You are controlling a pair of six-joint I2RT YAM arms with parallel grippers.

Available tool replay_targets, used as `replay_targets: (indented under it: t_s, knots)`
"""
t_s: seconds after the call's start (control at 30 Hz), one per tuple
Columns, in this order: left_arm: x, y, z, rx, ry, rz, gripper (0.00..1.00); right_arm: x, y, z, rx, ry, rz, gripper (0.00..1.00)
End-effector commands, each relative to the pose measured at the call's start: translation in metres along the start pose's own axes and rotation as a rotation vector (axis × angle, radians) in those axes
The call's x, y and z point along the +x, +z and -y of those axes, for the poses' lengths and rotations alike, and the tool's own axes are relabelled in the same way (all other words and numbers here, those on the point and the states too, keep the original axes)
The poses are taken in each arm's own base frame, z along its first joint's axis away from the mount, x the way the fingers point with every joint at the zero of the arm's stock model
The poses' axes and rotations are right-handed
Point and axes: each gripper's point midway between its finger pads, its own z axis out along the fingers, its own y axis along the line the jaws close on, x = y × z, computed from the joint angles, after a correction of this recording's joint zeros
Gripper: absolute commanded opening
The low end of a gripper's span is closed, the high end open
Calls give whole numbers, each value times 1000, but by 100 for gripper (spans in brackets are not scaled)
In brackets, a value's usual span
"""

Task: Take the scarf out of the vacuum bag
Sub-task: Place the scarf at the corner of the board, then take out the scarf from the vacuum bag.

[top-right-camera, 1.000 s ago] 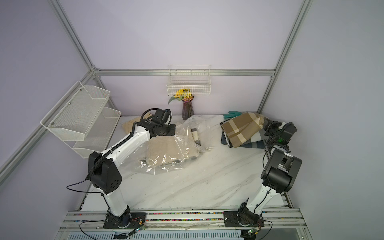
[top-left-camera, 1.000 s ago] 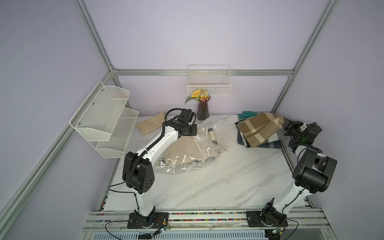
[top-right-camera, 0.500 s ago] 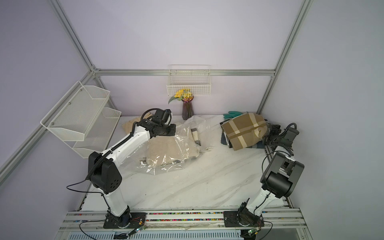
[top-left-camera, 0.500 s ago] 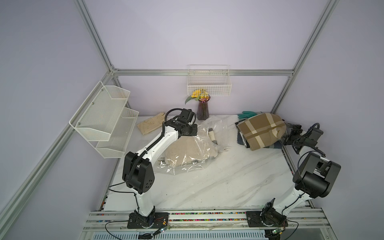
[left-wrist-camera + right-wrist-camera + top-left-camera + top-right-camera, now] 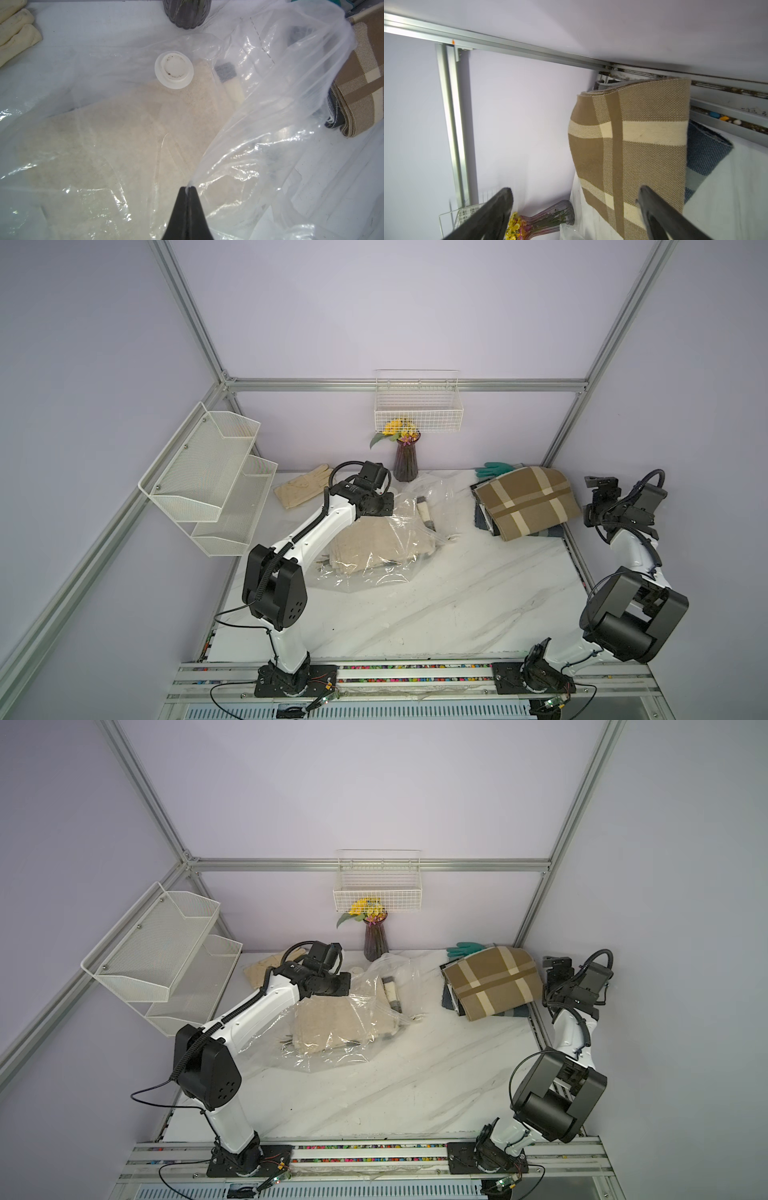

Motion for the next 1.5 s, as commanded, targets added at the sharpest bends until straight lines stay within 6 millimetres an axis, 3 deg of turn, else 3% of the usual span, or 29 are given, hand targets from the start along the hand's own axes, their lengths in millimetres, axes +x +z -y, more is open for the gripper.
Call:
replay_targets:
  t_s: [0.0, 0.23, 0.4, 0.6, 0.73, 0.97, 1.17, 1.47]
  knots:
    - [-21, -27, 1, 30, -10, 89, 0, 5, 4, -21, -142, -20, 4, 97]
    - [-13, -28, 3, 51, -10, 79, 0, 32, 10, -25, -134, -68, -52, 97]
    - [-8, -32, 3, 69, -3, 77, 0, 71, 12, -40, -139, -139, -128, 97]
    - [1, -37, 4, 90, 21, 74, 0, 156, 12, -66, -166, -246, -304, 97]
    - [6, -43, 3, 100, 45, 82, 0, 209, 7, -69, -173, -310, -439, 97]
    - [10, -58, 5, 124, 122, 101, 0, 296, -10, -57, -192, -415, -717, 94]
    - [11, -70, 9, 152, 177, 109, 0, 365, -27, -41, -195, -507, -880, 82]
    - [41, -88, 12, 209, 249, 39, 0, 452, -53, -18, -194, -614, -1041, 74]
